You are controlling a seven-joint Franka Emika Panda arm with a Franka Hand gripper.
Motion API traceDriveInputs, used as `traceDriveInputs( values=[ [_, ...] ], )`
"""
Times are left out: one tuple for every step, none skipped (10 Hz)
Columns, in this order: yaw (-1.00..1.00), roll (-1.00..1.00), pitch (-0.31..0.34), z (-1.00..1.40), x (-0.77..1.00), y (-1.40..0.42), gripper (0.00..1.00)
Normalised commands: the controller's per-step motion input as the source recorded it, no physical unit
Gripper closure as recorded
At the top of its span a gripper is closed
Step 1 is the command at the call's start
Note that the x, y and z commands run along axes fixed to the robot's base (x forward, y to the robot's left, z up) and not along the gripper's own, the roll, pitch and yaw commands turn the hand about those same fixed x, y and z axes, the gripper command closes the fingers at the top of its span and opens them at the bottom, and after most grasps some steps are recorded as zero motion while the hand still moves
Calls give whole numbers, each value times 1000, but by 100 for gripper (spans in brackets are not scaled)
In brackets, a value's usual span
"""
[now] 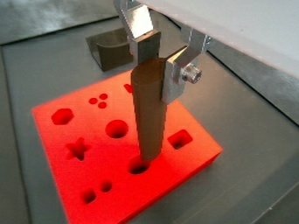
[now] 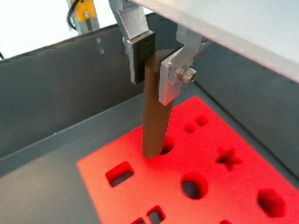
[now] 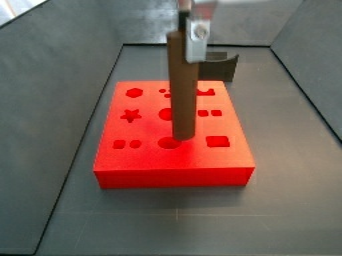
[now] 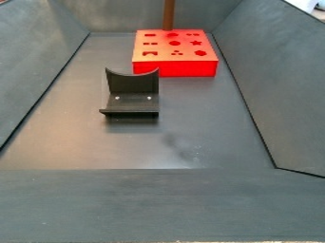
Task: Pick up the oval object. Move up. Move to above the board. Insert the oval object.
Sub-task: Insert the oval object.
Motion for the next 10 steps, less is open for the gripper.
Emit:
traceDriveInputs(
  values=[
    [0, 34, -6, -117, 63, 0, 100],
    [0, 19, 0, -49, 0, 0, 100],
    [-11, 70, 0, -66, -217, 0, 100],
    [-106, 81, -26, -29, -511, 0, 100],
    [-123, 0, -7, 0, -251, 0, 100],
    [-120, 0, -4, 0, -194, 0, 100],
    [-191, 17, 0, 0, -240, 0, 100],
    [-151, 9, -1, 0, -63, 0, 100],
    [-137, 40, 0, -20, 0, -69, 100],
    [-100, 24, 0, 0, 0, -80, 100]
  ],
)
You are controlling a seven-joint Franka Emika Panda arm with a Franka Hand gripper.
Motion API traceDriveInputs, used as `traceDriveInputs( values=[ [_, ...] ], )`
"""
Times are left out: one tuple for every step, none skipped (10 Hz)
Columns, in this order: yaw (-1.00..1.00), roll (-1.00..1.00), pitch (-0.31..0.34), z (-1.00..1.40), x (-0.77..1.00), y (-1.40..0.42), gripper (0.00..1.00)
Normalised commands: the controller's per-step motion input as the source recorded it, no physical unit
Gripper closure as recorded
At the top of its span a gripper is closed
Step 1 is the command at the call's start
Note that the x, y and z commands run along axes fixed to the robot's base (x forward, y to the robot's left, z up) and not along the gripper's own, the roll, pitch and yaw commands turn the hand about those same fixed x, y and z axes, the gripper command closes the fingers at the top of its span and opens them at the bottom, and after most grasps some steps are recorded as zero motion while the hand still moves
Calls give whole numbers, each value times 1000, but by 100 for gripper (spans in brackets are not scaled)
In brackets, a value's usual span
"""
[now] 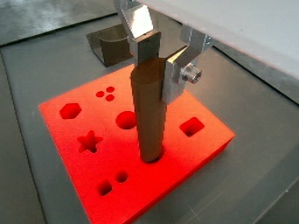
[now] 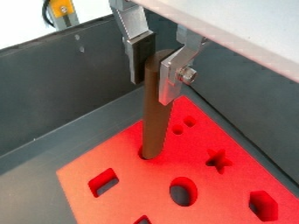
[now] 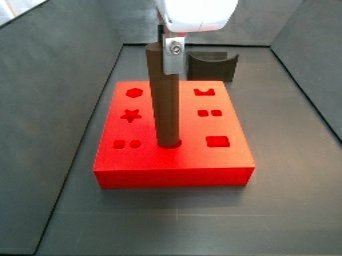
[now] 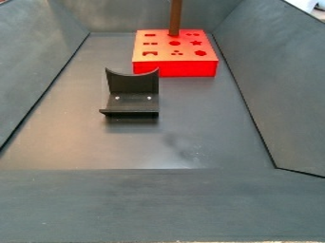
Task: Pick up the oval object. Move up. Move to above the board. Insert the oval object.
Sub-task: Insert the oval object.
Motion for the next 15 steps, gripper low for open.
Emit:
traceDriveInputs(
  values=[
    [-57, 24, 0, 0, 0, -89, 100],
    [-20, 27, 0, 0, 11, -77, 100],
    [0, 6, 0, 0, 57, -20, 100],
    [-34, 11, 0, -31, 163, -3, 100],
    [-40, 19, 0, -54, 194, 0, 100],
    [-46, 13, 0, -43, 131, 0, 100],
    [-14, 7, 0, -40, 54, 0, 100],
    [0, 0, -3, -57, 0, 0, 100],
    [-9, 34, 0, -97, 0, 0, 100],
    [0, 69, -1, -146, 0, 0, 100],
    [-11, 57, -19, -166, 0, 0, 100],
    [-9, 40, -9, -134, 0, 0, 100],
    [-6, 30, -19, -131, 0, 0, 100],
    [0, 26, -27, -143, 0, 0, 100],
    [0, 67, -27, -183, 0, -6, 100]
  ],
)
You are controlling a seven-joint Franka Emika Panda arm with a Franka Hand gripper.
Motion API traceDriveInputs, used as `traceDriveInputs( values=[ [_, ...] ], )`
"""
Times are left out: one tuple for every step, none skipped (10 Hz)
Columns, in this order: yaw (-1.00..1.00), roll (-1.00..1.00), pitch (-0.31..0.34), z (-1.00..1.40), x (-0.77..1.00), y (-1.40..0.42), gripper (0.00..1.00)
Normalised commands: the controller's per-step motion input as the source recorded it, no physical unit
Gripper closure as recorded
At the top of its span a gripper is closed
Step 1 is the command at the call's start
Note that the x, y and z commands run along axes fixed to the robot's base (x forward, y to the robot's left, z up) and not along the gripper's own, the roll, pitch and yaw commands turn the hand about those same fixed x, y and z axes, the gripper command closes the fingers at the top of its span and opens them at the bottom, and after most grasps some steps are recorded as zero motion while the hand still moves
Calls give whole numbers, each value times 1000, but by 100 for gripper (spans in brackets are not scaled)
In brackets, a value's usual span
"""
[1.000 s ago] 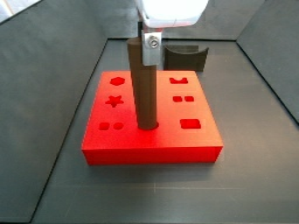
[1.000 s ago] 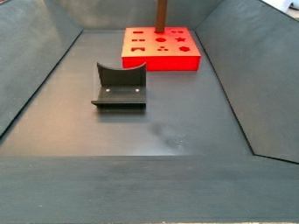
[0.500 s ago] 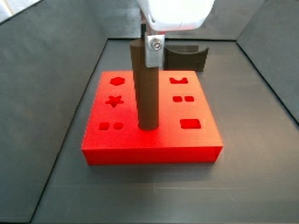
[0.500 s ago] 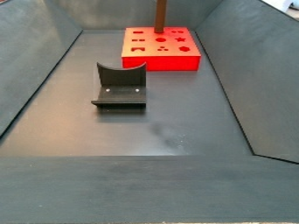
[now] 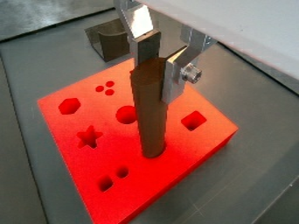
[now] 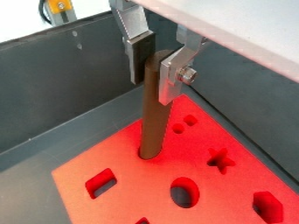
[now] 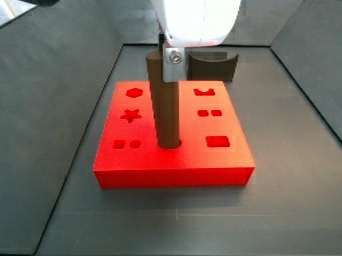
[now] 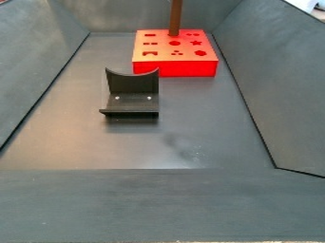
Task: Pick up the oval object. Move up. Move to above the board. Insert the oval object.
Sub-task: Insert the oval object.
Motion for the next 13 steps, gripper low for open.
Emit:
traceDriveInputs(
  values=[
    [0, 89, -29, -314, 140, 0, 100],
    [0, 111, -20, -400, 240, 0, 100],
    [0, 124, -19, -414, 229, -3, 100],
    [0, 137, -43, -420, 217, -29, 100],
    [0, 147, -43, -386, 197, -49, 100],
    [0, 144, -80, -343, 117, -74, 100],
    [0, 143, -123, -317, 20, -89, 100],
    [0, 87, -123, -266, 0, -34, 100],
    [0, 6, -69, -106, 0, 0, 100],
    [0, 0, -33, 0, 0, 0, 100],
    [0, 0, -10, 0, 0, 0, 100],
    [0, 0, -31, 0, 0, 0, 100],
    [0, 0, -31, -3, 0, 0, 100]
  ],
)
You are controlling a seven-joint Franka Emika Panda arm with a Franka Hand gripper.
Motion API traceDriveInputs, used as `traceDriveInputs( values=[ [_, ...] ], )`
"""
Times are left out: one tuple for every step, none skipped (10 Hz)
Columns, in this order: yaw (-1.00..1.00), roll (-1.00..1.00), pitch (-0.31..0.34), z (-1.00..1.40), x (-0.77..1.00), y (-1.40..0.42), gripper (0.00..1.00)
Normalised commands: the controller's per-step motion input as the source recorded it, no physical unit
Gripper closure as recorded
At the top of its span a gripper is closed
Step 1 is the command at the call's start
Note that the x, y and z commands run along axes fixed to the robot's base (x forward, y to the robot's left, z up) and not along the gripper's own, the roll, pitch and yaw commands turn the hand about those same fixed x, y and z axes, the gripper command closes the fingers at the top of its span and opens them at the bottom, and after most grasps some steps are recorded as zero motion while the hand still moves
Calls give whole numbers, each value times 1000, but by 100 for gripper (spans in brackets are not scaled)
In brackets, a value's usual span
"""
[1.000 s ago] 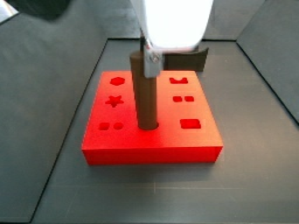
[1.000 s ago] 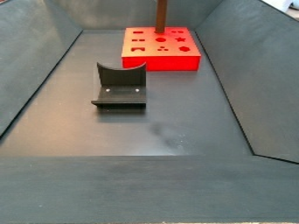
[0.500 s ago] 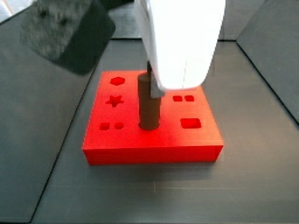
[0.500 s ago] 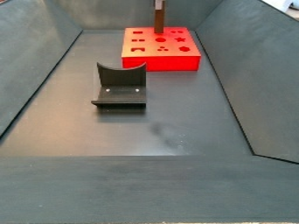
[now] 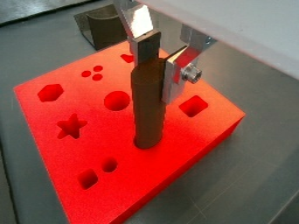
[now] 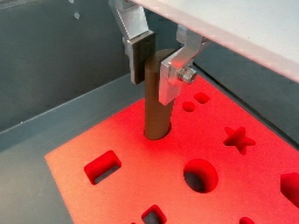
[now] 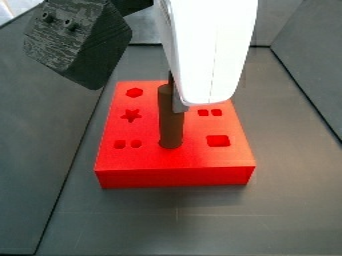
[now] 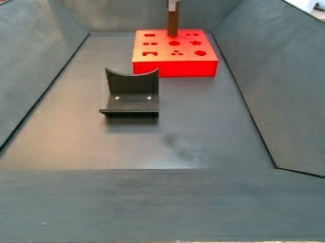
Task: Pick up the oval object. Move up. Move to above the board. Insert the oval object.
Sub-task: Insert the oval object.
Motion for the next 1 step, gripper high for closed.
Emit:
traceDriveInputs(
  values=[
    [0, 0, -19, -14, 0, 0, 100]
  ],
)
